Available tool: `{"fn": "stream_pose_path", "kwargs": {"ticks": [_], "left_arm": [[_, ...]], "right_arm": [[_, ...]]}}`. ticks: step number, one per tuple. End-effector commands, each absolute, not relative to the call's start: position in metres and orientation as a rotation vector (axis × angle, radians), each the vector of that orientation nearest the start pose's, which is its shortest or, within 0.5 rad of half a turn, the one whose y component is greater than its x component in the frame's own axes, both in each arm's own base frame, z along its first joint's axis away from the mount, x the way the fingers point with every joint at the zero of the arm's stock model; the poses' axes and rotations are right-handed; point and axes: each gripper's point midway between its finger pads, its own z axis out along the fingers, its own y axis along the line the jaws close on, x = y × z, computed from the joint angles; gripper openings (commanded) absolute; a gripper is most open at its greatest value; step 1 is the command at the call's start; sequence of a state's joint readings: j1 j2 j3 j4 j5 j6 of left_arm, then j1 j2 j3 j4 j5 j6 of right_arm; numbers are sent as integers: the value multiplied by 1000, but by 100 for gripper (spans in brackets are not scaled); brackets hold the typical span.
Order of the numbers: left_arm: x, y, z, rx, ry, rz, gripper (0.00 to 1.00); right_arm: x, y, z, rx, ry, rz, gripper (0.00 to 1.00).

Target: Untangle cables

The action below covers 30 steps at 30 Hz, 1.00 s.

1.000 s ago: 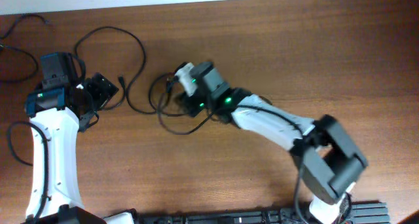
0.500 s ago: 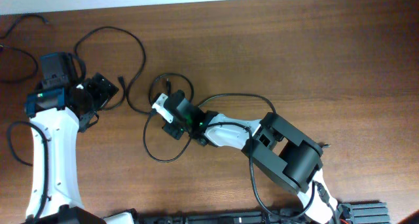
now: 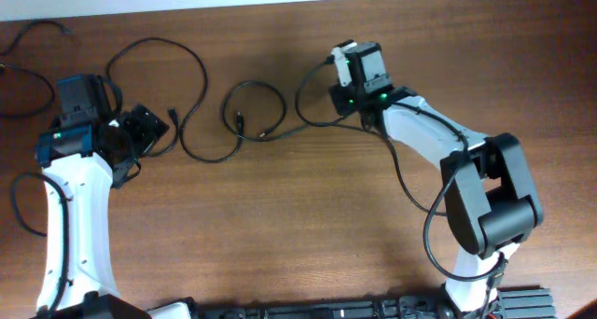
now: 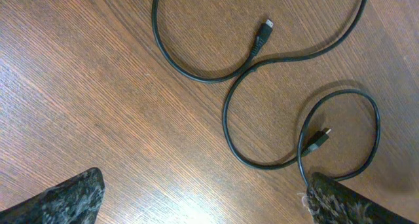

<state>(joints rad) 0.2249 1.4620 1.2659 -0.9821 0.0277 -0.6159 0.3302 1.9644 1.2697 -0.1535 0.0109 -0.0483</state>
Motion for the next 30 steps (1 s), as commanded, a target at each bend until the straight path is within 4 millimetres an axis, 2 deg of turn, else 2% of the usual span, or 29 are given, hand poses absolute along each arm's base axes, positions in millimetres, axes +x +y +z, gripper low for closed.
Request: {"fn": "stream_pose_path", "kwargs": {"ticks": [1, 2, 3, 5, 6, 7, 8, 9, 11, 13, 16, 17, 19, 21, 23, 24, 25, 27, 28, 30], "left_arm": [[331, 71, 170, -1084, 2504, -153, 99], [331, 71, 170, -1084, 2504, -153, 99], [331, 71, 170, -1084, 2504, -153, 99], [331, 71, 170, -1084, 2504, -153, 99], [331, 71, 170, -1084, 2504, -153, 99], [331, 71, 170, -1084, 2504, -153, 99], [331, 71, 170, -1084, 2503, -153, 99], [331, 71, 170, -1084, 2504, -153, 99], [331, 71, 170, -1084, 2504, -153, 99], [331, 71, 170, -1084, 2504, -154, 99], [331, 71, 170, -1084, 2504, -153, 99], [331, 71, 170, -1084, 2504, -153, 99], [331, 71, 170, -1084, 2504, -153, 99], [331, 71, 170, -1084, 2504, -153, 99], [331, 71, 170, -1084, 2504, -153, 99], [331, 71, 170, -1084, 2504, -153, 99], [331, 71, 170, -1084, 2504, -153, 99], [331, 71, 170, -1084, 2504, -153, 99], [331, 71, 170, -1084, 2504, -153, 99], [331, 71, 170, -1084, 2504, -153, 99]], "right_arm": [[480, 145, 46, -416, 2448, 97, 9], [479, 145, 45, -420, 2453, 107, 40], [475, 167, 52, -472, 2428, 262, 66], [452, 213, 60, -602, 2387, 599, 69], [441, 231, 63, -655, 2372, 704, 73], [427, 256, 62, -750, 2345, 742, 82], [419, 271, 61, -850, 2302, 734, 83], [409, 294, 63, -980, 2227, 725, 83], [391, 342, 70, -1105, 2091, 745, 83], [384, 365, 63, -1147, 2037, 747, 84], [385, 382, 38, -1175, 2002, 685, 84], [387, 385, 31, -1190, 1985, 663, 81], [394, 378, 11, -1193, 2010, 581, 78], [390, 375, -10, -1279, 1995, 539, 64], [390, 371, -25, -1301, 2011, 497, 40], [406, 358, -30, -1250, 2036, 365, 4], [425, 352, -16, -1186, 2008, 285, 4], [462, 347, 33, -1001, 1954, 241, 4], [492, 338, 81, -833, 1930, 280, 4], [512, 318, 99, -737, 1937, 283, 4]]}}
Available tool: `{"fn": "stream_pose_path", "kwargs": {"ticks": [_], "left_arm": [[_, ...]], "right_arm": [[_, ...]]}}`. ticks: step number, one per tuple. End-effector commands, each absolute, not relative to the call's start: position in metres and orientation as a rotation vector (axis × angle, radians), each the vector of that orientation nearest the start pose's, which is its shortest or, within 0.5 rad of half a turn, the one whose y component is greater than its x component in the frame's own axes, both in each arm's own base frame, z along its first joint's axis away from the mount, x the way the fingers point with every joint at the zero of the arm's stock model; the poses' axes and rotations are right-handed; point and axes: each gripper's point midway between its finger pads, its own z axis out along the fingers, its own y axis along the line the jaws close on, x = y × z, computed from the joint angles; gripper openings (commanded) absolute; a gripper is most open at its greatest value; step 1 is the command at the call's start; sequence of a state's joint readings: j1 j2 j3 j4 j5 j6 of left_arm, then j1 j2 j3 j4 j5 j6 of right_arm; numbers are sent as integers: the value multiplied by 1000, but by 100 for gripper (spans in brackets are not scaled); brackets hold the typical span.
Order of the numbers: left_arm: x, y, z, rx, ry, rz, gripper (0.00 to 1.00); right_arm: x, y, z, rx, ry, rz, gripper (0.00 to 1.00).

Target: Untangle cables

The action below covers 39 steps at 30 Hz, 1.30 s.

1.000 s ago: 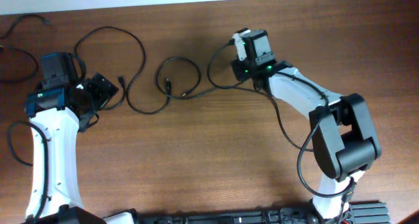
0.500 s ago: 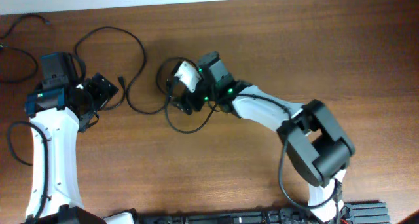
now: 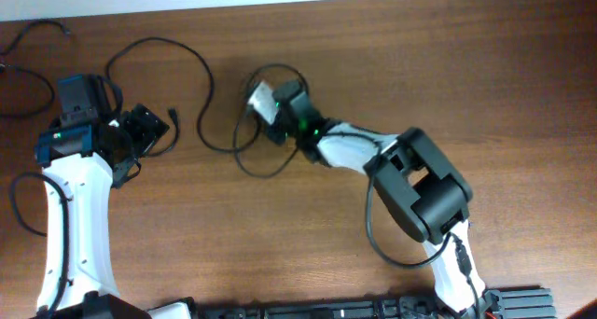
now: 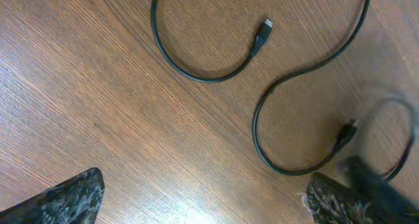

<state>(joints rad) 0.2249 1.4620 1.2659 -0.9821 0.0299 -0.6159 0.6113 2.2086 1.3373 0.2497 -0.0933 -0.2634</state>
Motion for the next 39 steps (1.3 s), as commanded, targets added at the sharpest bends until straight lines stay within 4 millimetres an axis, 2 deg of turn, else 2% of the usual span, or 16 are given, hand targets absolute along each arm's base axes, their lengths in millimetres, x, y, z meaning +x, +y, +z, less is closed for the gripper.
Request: {"fn": "stream_pose_path", "kwargs": {"ticks": [1, 5, 6, 8, 10, 12, 14, 15, 19, 25, 28, 29, 32, 33, 35, 39], "left_arm": [[331, 71, 170, -1084, 2504, -153, 99], [331, 71, 170, -1084, 2504, -153, 99], [331, 71, 170, -1084, 2504, -153, 99], [333, 70, 171, -1080, 2497, -162, 99], [333, 70, 170, -1081, 2498, -160, 99], [348, 65, 178, -1038, 2453, -236, 98], [372, 33, 191, -826, 2439, -359, 86], [383, 10, 197, -687, 2434, -368, 88], [414, -46, 192, -371, 2413, -205, 92], [480, -119, 89, -17, 2436, -107, 78], [484, -145, 24, 49, 2497, -105, 58], [480, -149, 10, 64, 2523, -96, 54], [476, -149, -13, 72, 2562, -74, 19], [477, -138, -12, 50, 2553, 5, 2], [489, -105, 15, -22, 2470, 234, 0], [505, -14, 154, -34, 2229, 543, 0]], "right_arm": [[522, 299, 99, -666, 1986, 283, 4], [538, 226, 72, -411, 2199, 332, 4], [533, 210, 59, -383, 2272, 314, 14], [516, 175, 38, -276, 2440, 297, 100], [501, 147, 44, -216, 2528, 269, 99], [493, 125, 70, -166, 2541, 253, 99], [486, 102, 112, -114, 2508, 240, 99], [482, 91, 131, -89, 2488, 234, 99], [466, 71, 161, -44, 2478, 217, 98], [451, 63, 152, -24, 2551, 208, 98], [449, 63, 151, -24, 2558, 207, 98], [449, 63, 151, -24, 2559, 207, 99], [447, 63, 150, -23, 2570, 206, 98], [446, 63, 149, -23, 2574, 206, 98], [443, 63, 146, -23, 2592, 205, 99], [438, 63, 143, -22, 2613, 205, 98]]}}
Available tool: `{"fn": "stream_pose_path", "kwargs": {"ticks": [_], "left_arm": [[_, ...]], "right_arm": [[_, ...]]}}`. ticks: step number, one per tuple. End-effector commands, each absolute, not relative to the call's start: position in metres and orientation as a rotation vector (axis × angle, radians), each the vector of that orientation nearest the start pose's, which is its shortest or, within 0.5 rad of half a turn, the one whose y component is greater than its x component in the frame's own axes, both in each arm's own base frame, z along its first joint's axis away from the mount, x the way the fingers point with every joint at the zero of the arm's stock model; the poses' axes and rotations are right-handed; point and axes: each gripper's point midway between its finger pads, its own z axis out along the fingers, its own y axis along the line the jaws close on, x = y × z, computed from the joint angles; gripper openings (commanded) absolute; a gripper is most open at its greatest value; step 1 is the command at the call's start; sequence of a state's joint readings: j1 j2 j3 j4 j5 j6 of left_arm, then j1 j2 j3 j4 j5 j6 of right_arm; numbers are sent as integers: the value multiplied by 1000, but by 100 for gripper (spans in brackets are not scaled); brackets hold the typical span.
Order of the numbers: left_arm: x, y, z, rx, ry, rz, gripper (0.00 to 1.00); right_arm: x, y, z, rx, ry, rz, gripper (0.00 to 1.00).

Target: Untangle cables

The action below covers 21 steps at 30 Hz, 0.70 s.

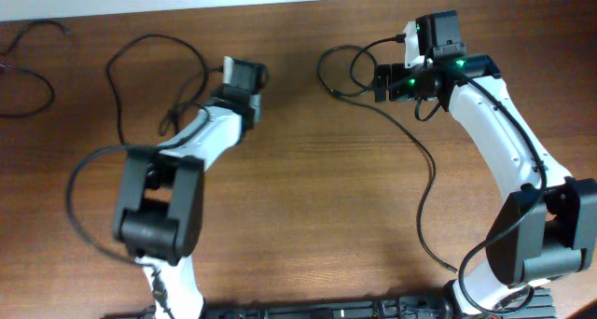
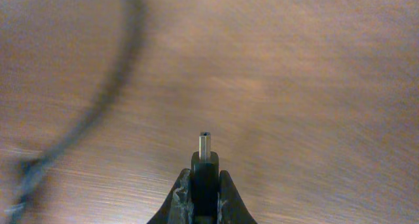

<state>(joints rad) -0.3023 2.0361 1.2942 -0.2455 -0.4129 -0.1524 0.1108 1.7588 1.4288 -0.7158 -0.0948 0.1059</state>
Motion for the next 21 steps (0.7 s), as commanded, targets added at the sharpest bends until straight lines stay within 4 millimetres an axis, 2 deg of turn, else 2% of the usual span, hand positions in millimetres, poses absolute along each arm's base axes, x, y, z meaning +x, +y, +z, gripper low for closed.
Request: {"fn": "stream_pose_path", "kwargs": {"ticks": [1, 2, 3, 4, 5, 7, 8, 9, 11, 12, 13, 14, 15, 16, 18, 20, 21], "left_arm": [[502, 12, 181, -81, 2186, 566, 0], [498, 44, 201, -164, 2151, 581, 0], [496, 70, 204, -212, 2151, 564, 0], [496, 93, 196, -241, 2176, 502, 0], [497, 118, 175, -256, 2229, 360, 2], [496, 142, 142, -288, 2290, 260, 2], [495, 146, 120, -297, 2334, 222, 3], [494, 147, 86, -305, 2404, 190, 4], [493, 146, 51, -309, 2467, 179, 7], [493, 143, 39, -304, 2490, 173, 22], [495, 141, 42, -296, 2480, 173, 96], [499, 140, 53, -292, 2457, 174, 99], [505, 139, 78, -314, 2411, 166, 99], [507, 140, 114, -366, 2348, 147, 99], [506, 134, 157, -368, 2276, 109, 99], [494, 110, 203, -297, 2224, -14, 99], [486, 100, 213, -273, 2226, -66, 99]], "right_arm": [[438, 63, 143, -22, 2613, 205, 98], [438, 63, 143, -22, 2613, 206, 98], [438, 64, 143, -24, 2614, 209, 98], [438, 64, 143, -24, 2614, 209, 99], [438, 64, 143, -24, 2614, 210, 99], [438, 68, 144, -32, 2613, 239, 99], [437, 70, 144, -39, 2613, 261, 98], [437, 73, 144, -44, 2612, 280, 98], [437, 75, 145, -48, 2612, 295, 98], [435, 81, 146, -62, 2610, 347, 98], [435, 85, 147, -72, 2609, 379, 98], [434, 86, 147, -74, 2608, 386, 98], [434, 86, 147, -73, 2609, 387, 98], [434, 86, 147, -73, 2610, 387, 99], [434, 86, 147, -73, 2610, 386, 98], [434, 86, 147, -73, 2610, 386, 99], [434, 86, 147, -73, 2610, 386, 98]]}}
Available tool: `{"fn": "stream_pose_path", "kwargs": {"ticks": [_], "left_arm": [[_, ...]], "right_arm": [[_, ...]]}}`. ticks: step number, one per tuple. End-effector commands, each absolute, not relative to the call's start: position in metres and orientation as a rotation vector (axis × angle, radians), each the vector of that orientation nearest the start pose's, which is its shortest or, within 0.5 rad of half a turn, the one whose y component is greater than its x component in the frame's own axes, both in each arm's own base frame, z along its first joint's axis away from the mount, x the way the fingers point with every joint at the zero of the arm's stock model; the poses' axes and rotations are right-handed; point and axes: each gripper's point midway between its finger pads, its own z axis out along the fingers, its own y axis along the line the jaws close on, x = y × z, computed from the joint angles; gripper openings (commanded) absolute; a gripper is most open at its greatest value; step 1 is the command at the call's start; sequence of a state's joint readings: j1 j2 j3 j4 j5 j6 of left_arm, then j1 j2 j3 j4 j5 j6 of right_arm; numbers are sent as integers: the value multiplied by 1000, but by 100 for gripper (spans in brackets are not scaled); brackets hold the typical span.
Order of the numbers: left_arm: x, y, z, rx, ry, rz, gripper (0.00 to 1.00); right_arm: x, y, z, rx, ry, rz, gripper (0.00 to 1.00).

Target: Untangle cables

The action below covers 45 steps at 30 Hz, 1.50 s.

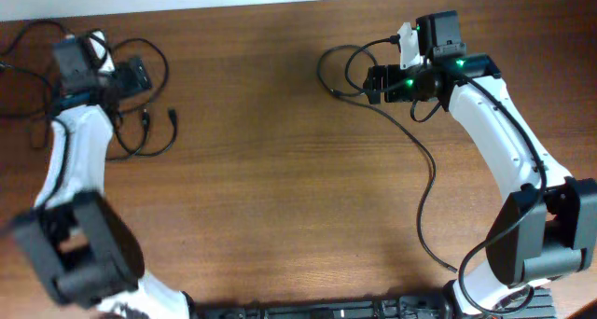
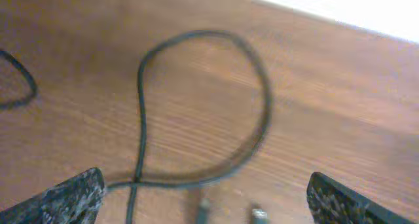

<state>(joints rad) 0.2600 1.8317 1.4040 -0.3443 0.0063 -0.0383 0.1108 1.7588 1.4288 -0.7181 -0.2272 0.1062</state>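
Note:
One black cable lies in loose loops at the table's far left, its two plug ends side by side. My left gripper hovers over it, open. In the left wrist view the left gripper stands wide apart with nothing between its fingertips. Beneath it lie a cable loop and two blurred plug ends. The second black cable curls at the upper right. My right gripper sits at that cable's loop; its jaws are too small to read.
Other dark cables trail off the far left corner. A thin black lead hangs from the right arm down toward the front edge. The two task cables lie far apart on the brown wooden table.
My left gripper was shut on a plug near the table's top middle. Now it is open at the far left, and that cable lies bunched there. The right gripper has shifted slightly left.
At first both cables lay entwined in the middle, my left gripper open at the left and my right at the cables' right end. Then my right gripper was among the loops. Later each arm held one cable apart; now they lie at opposite sides.

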Motion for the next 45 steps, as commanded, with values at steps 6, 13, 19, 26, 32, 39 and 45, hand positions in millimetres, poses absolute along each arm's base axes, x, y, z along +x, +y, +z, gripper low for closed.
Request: {"fn": "stream_pose_path", "kwargs": {"ticks": [6, 13, 19, 26, 32, 39, 45], "left_arm": [[448, -11, 223, -76, 2295, -759, 99], [437, -83, 203, 81, 2416, -682, 99], [440, -95, 190, 113, 2462, -393, 99], [440, -95, 190, 113, 2463, -394, 99], [440, -95, 190, 113, 2462, -394, 99], [440, -95, 190, 113, 2463, -393, 99], [440, -95, 190, 113, 2463, -393, 99]], "right_arm": [[434, 86, 146, -73, 2611, 386, 98], [434, 85, 146, -72, 2611, 381, 98], [431, 82, 126, 928, 2600, 568, 99], [450, 99, 74, 1368, 2396, 379, 100], [473, 143, 79, -748, 2448, 61, 99], [472, 169, 16, -1078, 2378, 185, 84], [480, 176, -8, -880, 2451, 274, 4]]}}
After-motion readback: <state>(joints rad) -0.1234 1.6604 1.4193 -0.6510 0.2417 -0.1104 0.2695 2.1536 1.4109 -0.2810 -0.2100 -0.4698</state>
